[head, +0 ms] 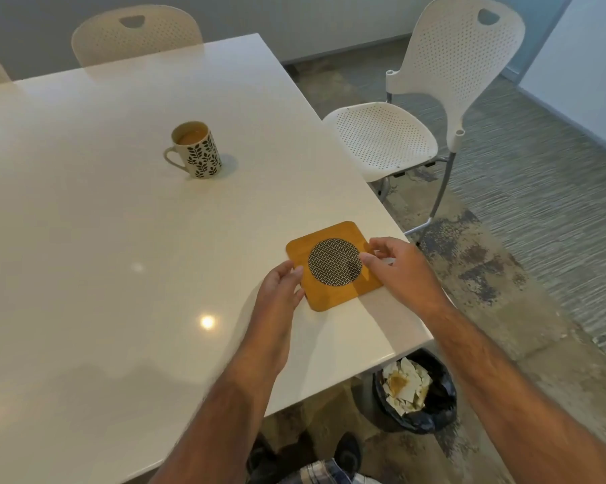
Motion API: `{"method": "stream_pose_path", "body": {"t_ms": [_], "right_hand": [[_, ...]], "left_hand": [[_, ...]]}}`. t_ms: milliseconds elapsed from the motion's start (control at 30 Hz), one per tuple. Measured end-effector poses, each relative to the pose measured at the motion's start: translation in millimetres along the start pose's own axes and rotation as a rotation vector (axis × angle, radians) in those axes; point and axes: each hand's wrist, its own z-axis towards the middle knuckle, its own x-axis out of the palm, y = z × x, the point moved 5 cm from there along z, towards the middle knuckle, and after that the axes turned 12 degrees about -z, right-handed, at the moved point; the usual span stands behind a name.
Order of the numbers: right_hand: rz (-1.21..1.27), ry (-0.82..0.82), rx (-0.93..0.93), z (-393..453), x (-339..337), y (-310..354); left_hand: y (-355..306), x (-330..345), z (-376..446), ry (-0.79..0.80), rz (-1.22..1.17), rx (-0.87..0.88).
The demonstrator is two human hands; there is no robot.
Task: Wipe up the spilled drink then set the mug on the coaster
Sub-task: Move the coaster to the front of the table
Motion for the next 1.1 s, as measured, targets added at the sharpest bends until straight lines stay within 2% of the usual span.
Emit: {"method": "stream_pose_path", "body": {"t_ms": [233,333,467,667,867,1100], "right_hand": [[0.294,0.010,0.123,5,2,-2],[0.389,0.014,0.153,4,1,-5],[0.455,0.021,0.158,3,2,-4],[0.425,0.012,0.130,0,9,-2],[0.469,-0.050,0.119,0,9,2],[0.595,-0.072,0.091,-4,8,9]], "left_hand": [[-3,-7,6,-0.113,-0.394,-0.077],[-1,-11,9,-0.133,-0.472,-0.114],[0,-14,11,-0.132,-0.481,-0.088],[-6,-16,14,-0.130,-0.386,-0.035],[-14,-15,12,-0.148,-0.352,0.016],[-18,-19,12,-0.173,-0.433,0.062]]}}
